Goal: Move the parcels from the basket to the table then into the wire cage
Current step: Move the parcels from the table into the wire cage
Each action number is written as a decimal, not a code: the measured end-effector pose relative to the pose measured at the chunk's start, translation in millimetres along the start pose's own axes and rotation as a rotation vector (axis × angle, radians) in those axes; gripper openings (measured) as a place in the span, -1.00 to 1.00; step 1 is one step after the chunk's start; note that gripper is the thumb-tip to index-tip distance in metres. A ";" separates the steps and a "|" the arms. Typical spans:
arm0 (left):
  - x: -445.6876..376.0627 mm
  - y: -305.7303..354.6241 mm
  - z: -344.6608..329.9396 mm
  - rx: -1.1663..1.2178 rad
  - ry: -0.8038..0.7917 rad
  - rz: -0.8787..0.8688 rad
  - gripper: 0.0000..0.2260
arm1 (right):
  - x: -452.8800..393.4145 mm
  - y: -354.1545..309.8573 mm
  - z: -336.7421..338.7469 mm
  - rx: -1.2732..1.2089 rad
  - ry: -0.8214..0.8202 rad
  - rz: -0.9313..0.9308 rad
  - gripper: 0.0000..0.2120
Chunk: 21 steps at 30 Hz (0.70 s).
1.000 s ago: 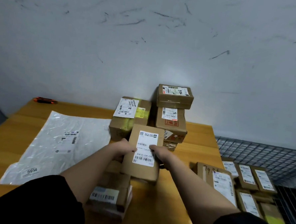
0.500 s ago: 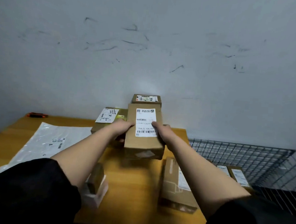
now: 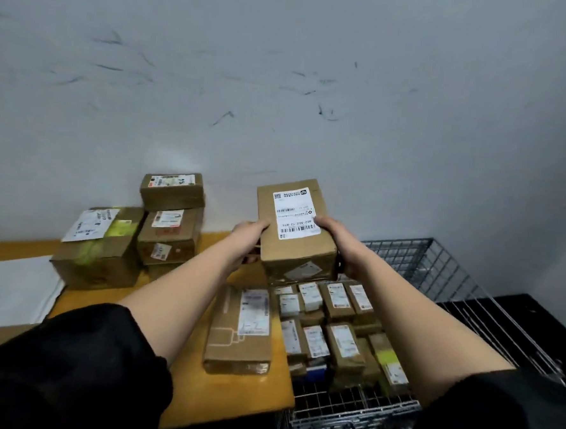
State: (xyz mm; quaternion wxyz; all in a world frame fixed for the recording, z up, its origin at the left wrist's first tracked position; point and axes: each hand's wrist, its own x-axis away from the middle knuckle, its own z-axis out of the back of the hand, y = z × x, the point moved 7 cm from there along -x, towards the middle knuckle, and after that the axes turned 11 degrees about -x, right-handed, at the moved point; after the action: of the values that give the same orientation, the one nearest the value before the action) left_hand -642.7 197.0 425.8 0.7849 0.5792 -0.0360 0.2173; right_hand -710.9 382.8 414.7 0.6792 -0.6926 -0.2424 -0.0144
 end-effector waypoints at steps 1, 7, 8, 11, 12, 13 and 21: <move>-6.9 4.1 -16.4 0.011 -0.025 0.001 -0.78 | -3.4 0.2 17.6 -0.013 0.029 -0.006 -0.45; -48.0 9.8 -105.2 0.055 -0.318 0.058 -0.64 | -21.7 4.0 99.1 -0.073 0.109 -0.097 -0.53; -57.9 7.0 -120.4 0.049 -0.376 0.072 -0.51 | -26.1 6.3 112.2 -0.084 0.127 -0.111 -0.52; -71.7 4.2 -158.4 0.069 -0.520 0.118 -0.40 | -36.0 16.3 144.8 -0.106 0.174 -0.132 -0.51; -75.1 4.5 -169.4 0.077 -0.552 0.133 -0.42 | -39.2 18.6 153.3 -0.126 0.180 -0.133 -0.51; -77.0 6.5 -180.1 0.085 -0.570 0.148 -0.43 | -43.4 21.8 163.4 -0.151 0.187 -0.138 -0.49; -105.1 23.0 -248.6 0.102 -0.460 0.138 -0.43 | -70.9 42.4 235.2 -0.177 0.160 -0.197 -0.39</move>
State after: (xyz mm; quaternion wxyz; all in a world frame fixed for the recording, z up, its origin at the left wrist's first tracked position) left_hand -794.9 400.9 332.8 0.7090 0.6485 -0.2422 0.1345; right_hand -831.2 585.0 332.3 0.6282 -0.7191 -0.2520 -0.1575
